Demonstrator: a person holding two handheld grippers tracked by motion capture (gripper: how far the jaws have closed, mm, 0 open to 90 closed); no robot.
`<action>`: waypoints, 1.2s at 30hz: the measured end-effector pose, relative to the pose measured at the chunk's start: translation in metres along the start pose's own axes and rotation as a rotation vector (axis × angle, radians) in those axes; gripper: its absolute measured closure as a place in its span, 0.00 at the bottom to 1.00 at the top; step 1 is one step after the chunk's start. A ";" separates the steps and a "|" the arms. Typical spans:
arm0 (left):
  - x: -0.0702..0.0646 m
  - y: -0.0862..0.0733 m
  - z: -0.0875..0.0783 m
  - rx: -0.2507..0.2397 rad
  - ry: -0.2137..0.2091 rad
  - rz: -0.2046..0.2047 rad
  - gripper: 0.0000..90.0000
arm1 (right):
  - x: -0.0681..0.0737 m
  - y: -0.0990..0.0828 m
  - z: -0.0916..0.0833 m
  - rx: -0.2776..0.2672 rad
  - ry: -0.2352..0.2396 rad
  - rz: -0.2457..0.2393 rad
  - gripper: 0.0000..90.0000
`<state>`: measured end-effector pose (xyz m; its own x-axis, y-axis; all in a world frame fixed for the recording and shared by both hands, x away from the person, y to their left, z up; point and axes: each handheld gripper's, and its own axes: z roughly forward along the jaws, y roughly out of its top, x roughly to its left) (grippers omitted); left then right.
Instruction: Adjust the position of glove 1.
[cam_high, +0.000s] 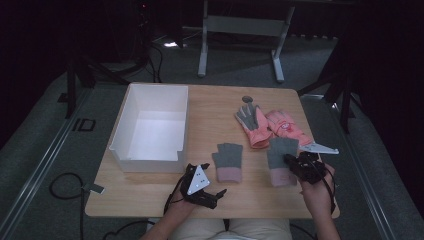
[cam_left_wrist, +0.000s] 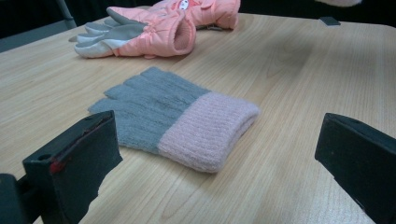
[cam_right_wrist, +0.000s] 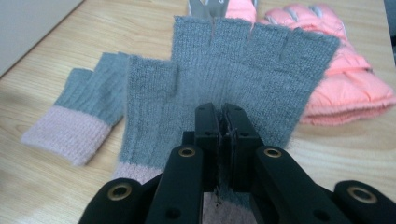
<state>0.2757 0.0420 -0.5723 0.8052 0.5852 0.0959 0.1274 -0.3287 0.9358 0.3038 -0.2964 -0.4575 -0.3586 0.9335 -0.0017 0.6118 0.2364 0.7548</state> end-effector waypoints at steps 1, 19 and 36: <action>0.000 0.000 0.000 0.001 0.001 0.002 0.00 | 0.000 -0.001 0.001 0.006 0.000 0.004 0.95; -0.001 0.000 0.000 0.008 0.001 0.010 0.00 | -0.016 -0.034 0.072 0.141 -0.015 0.018 0.95; -0.001 0.000 0.000 0.007 0.000 0.011 0.00 | -0.023 -0.038 0.084 0.162 0.006 -0.010 0.73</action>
<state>0.2754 0.0414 -0.5722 0.8067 0.5814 0.1060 0.1227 -0.3403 0.9323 0.3476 -0.3044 -0.5412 -0.3694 0.9293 -0.0043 0.7134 0.2865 0.6395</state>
